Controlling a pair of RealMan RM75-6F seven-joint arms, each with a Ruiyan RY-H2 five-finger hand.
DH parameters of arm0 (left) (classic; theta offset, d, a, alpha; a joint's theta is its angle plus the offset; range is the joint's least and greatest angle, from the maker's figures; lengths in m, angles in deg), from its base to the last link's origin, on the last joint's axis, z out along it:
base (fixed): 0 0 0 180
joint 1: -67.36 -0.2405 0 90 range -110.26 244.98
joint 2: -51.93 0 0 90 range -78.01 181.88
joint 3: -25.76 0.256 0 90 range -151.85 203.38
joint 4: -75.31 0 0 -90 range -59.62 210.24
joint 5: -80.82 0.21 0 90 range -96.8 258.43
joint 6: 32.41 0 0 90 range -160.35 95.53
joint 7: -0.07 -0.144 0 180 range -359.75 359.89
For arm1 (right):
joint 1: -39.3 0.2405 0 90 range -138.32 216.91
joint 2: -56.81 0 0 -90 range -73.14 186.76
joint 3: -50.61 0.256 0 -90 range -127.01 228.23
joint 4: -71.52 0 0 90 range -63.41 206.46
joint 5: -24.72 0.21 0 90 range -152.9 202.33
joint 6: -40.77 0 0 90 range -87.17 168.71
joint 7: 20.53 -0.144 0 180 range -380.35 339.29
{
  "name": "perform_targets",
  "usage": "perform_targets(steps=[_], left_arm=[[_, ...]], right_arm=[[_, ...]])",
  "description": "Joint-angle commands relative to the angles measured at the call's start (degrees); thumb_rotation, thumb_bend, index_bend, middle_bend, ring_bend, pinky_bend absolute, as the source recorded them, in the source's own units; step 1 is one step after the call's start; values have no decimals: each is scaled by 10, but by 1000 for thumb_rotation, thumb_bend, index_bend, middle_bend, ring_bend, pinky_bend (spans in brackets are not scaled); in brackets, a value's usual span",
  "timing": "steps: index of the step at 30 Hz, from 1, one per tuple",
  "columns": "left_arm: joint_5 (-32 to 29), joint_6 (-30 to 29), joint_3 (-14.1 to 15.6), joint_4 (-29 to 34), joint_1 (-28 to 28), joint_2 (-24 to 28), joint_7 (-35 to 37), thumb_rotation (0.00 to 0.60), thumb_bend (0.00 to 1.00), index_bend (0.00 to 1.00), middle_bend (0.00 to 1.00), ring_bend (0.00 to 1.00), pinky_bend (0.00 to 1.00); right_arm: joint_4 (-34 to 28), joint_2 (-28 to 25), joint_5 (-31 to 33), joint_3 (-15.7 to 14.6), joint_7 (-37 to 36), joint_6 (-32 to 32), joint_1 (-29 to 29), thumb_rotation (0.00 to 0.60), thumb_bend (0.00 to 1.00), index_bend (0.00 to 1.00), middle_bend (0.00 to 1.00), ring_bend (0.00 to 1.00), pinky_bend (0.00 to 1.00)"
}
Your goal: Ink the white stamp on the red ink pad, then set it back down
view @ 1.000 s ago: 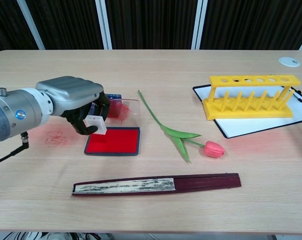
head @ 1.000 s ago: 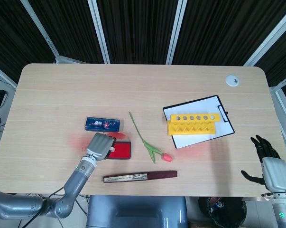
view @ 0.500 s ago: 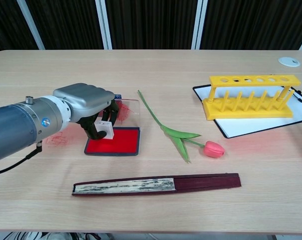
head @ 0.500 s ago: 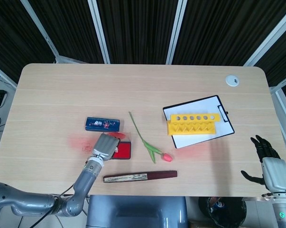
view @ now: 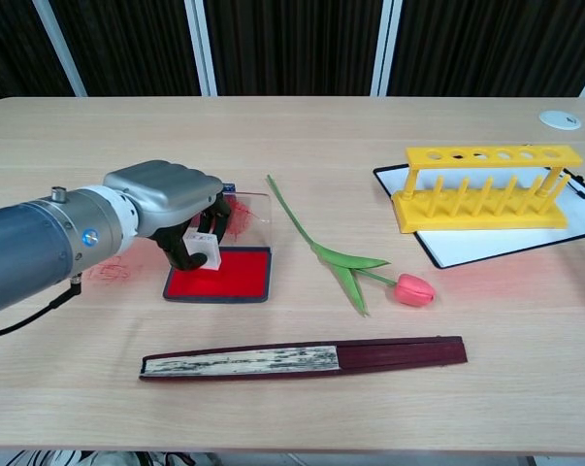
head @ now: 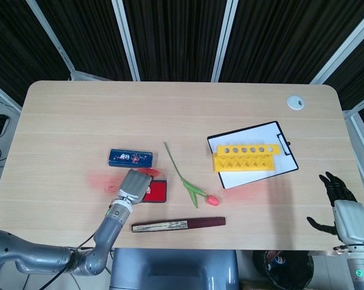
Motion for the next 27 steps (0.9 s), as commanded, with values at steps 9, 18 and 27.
perform_targets(steps=[9, 18, 27], left_arm=[[-3, -6, -4, 23, 8, 22, 0, 600, 481, 683, 681, 511, 588], [-17, 0, 9, 1, 11, 11, -5, 600, 481, 681, 676, 511, 587], [-21, 3, 24, -15, 10, 3, -7, 600, 481, 680, 674, 511, 587]], right_arm=[[-1, 0, -1, 0, 1, -1, 0, 600, 228, 26, 0, 0, 192], [0, 0, -1, 0, 0, -1, 0, 600, 227, 26, 0, 0, 192], [0, -1, 0, 0, -2, 0, 0, 600, 228, 26, 0, 0, 192]])
